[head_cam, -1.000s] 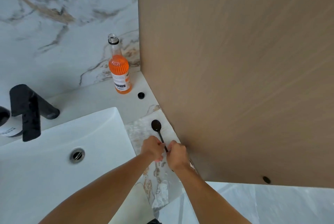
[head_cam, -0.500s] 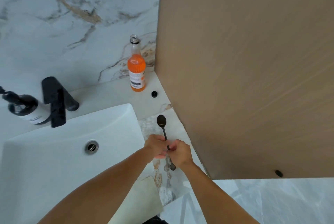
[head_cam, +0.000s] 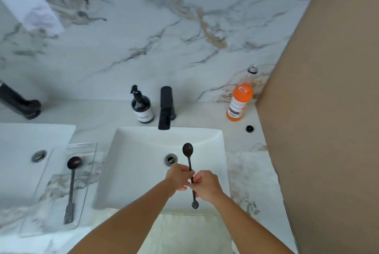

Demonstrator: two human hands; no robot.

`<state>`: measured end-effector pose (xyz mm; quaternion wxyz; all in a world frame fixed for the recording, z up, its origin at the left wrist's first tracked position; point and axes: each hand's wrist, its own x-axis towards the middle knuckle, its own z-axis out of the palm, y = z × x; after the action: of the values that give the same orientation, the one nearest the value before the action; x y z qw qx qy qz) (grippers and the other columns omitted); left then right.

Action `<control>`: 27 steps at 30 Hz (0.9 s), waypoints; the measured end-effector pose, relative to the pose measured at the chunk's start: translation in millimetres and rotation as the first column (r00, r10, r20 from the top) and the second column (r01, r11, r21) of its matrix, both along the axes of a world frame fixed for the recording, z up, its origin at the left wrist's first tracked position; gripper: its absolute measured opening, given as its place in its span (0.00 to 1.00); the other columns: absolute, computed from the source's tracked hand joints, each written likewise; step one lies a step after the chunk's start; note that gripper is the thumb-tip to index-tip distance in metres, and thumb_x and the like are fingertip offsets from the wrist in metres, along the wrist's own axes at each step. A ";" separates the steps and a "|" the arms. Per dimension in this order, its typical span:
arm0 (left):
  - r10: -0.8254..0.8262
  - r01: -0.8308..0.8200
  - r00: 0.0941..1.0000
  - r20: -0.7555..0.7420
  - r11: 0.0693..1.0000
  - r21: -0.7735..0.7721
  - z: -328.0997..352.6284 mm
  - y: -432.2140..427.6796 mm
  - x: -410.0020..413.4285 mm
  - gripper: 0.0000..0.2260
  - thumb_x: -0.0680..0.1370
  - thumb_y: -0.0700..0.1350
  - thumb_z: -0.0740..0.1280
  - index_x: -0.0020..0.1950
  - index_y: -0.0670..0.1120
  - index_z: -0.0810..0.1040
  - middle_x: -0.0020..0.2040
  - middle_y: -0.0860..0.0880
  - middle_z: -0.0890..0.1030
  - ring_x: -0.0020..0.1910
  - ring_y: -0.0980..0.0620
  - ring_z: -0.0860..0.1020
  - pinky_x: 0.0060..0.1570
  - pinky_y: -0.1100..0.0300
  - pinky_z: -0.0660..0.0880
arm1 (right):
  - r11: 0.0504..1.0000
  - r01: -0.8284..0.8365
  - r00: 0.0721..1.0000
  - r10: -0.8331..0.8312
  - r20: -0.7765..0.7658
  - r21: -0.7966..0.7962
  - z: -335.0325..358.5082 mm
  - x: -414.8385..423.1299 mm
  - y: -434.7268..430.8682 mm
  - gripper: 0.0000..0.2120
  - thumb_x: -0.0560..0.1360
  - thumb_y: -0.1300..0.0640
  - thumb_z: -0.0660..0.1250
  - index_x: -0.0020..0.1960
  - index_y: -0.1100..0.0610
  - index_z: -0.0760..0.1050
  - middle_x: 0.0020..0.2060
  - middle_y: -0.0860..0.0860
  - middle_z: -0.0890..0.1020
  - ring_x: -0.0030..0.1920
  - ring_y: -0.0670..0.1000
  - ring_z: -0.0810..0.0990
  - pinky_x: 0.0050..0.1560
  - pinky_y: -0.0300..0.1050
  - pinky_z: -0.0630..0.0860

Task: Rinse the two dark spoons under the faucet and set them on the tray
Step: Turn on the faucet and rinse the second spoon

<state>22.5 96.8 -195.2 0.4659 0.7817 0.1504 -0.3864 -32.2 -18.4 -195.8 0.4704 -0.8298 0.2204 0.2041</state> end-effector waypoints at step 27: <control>0.176 -0.184 0.983 -0.055 0.962 -0.203 -6.2 91.0 49.5 0.05 0.77 0.44 0.70 0.46 0.46 0.85 0.38 0.49 0.85 0.33 0.50 0.76 0.33 0.62 0.76 | 0.788 0.352 0.917 -0.398 -0.018 0.505 118.5 183.1 80.7 0.12 0.79 0.57 0.63 0.52 0.67 0.76 0.39 0.61 0.83 0.31 0.57 0.83 0.40 0.49 0.85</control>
<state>72.0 187.8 -201.4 0.5749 0.7049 0.1883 -0.3703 150.9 62.3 -77.3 0.7088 -0.6276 0.2992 0.1190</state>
